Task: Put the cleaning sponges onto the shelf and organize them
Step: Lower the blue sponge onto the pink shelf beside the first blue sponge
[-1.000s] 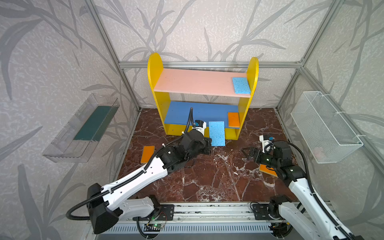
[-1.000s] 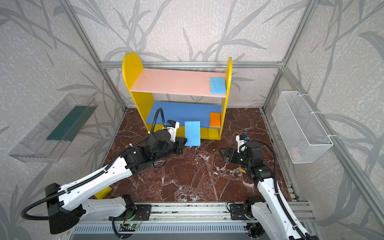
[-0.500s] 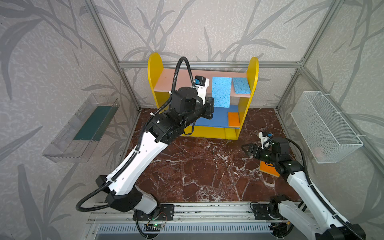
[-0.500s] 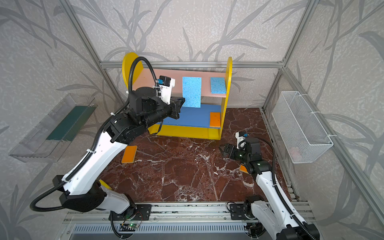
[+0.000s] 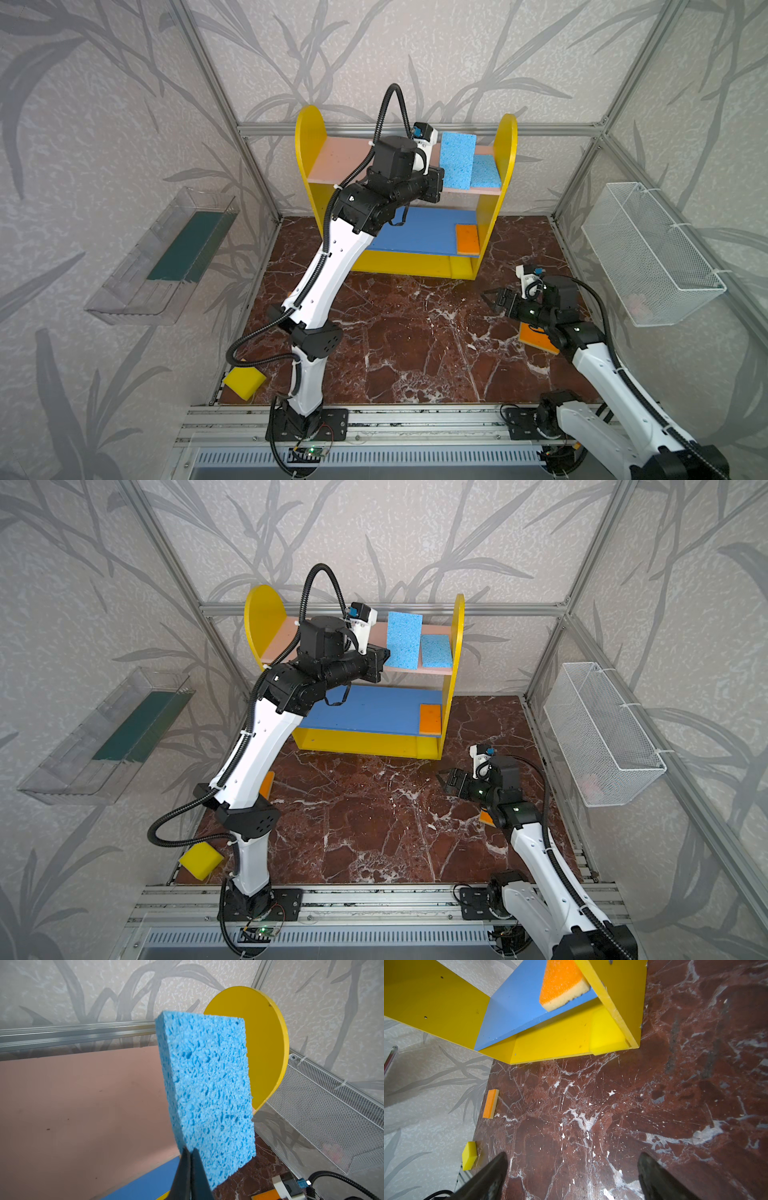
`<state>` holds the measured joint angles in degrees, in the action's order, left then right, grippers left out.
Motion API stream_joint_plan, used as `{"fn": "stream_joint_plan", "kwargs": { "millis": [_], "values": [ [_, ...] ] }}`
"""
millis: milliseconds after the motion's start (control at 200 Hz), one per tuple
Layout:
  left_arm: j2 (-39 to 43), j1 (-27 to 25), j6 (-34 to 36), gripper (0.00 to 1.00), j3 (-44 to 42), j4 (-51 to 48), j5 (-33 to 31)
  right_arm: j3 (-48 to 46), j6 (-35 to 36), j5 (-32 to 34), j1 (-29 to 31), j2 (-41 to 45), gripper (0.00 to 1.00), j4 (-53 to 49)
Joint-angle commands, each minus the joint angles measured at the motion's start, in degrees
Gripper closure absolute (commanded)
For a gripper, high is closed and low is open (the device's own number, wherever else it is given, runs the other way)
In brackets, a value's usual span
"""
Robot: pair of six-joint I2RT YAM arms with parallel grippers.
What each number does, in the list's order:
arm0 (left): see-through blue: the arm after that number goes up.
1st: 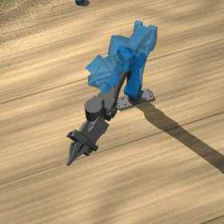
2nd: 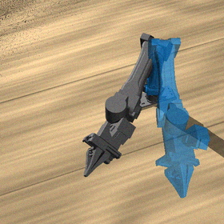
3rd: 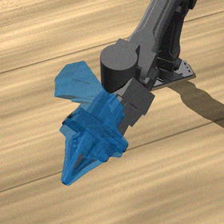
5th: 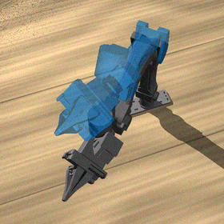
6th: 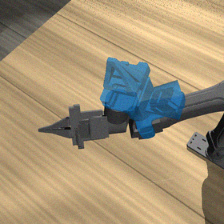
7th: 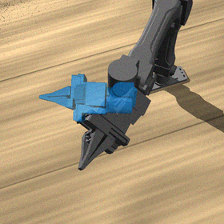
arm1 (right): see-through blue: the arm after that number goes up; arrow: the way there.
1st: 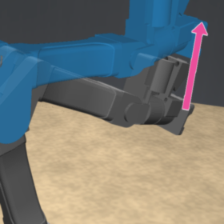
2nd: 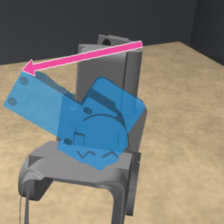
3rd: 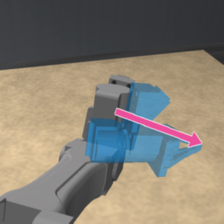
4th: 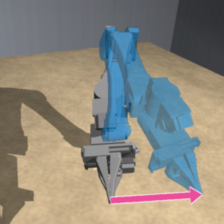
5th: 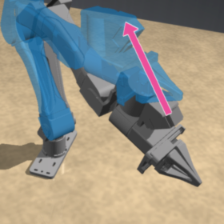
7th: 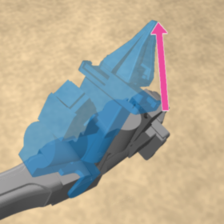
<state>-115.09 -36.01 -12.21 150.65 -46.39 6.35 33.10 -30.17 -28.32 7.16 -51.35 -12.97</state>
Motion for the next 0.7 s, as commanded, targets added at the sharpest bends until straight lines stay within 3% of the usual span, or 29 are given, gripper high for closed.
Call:
{"fn": "stream_joint_plan", "kwargs": {
  "millis": [0, 565, 695],
  "values": [
    [-1.3, 1.4, 0.1, 1.00, 2.4, 1.0, 1.7, -0.4, 0.4, -2.4, -0.3, -0.2, 0.05, 2.2],
    [-7.1, 4.7, -5.2, 1.00, 2.6, 4.9, 5.4, -1.2, 0.6, -1.7, -0.3, -0.2, 0.05, 2.4],
    [-6.9, 5.4, -5.8, 0.76, 2.6, 5.0, 5.9, -1.2, 0.5, -1.9, -0.3, -0.4, 0.05, 2.5]
  ]
}}
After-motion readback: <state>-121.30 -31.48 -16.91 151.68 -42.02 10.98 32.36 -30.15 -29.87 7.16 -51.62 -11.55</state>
